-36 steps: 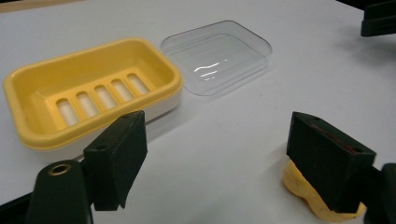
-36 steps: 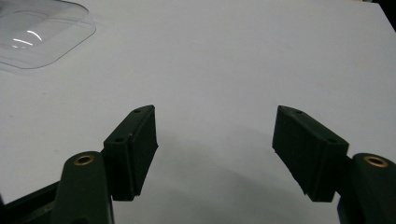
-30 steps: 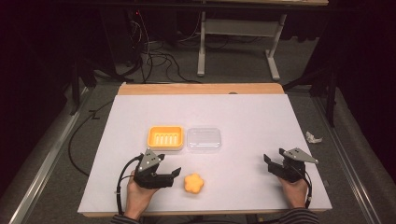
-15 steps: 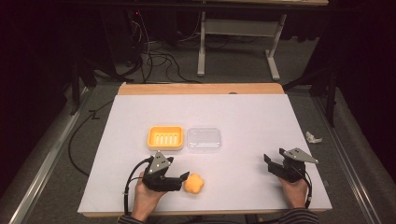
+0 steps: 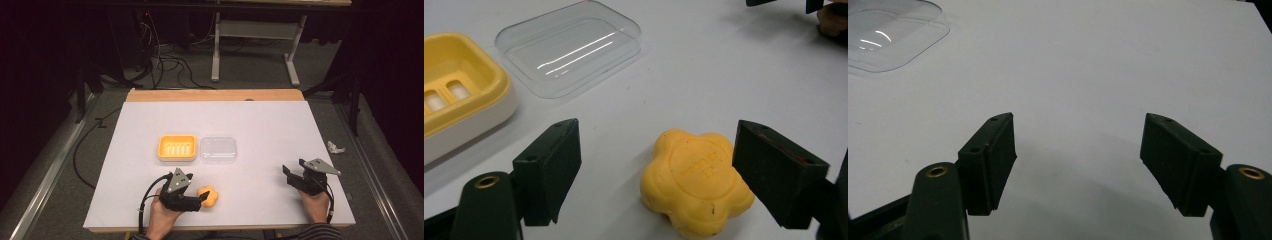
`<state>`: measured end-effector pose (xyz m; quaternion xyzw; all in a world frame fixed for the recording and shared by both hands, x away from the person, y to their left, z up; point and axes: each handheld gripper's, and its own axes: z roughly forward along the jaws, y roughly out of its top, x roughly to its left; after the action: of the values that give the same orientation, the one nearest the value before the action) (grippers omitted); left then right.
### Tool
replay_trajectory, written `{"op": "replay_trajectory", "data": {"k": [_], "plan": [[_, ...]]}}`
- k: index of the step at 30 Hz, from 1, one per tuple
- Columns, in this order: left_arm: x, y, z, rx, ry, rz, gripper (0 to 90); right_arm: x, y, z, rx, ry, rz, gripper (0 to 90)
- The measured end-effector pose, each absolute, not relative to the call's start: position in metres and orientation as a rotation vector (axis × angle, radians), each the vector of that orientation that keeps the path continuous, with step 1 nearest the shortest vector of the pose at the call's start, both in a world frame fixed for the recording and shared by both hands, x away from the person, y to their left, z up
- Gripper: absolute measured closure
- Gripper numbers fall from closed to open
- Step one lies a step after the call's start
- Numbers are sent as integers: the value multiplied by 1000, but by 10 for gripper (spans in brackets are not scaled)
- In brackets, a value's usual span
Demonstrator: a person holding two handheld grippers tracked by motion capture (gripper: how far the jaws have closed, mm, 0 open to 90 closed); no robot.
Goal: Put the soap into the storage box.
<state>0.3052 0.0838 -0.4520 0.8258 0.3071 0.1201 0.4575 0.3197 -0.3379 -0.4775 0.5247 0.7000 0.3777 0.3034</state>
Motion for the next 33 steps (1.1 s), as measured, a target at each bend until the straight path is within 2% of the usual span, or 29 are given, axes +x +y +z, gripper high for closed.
{"op": "replay_trajectory", "data": {"k": [15,33], "plan": [[299,67,-462,2089,708,267,180,320,-338,-477,1392,1857,999,305],[292,53,-479,2182,685,330,176,320,-338,-478,1390,1859,1000,303]]}}
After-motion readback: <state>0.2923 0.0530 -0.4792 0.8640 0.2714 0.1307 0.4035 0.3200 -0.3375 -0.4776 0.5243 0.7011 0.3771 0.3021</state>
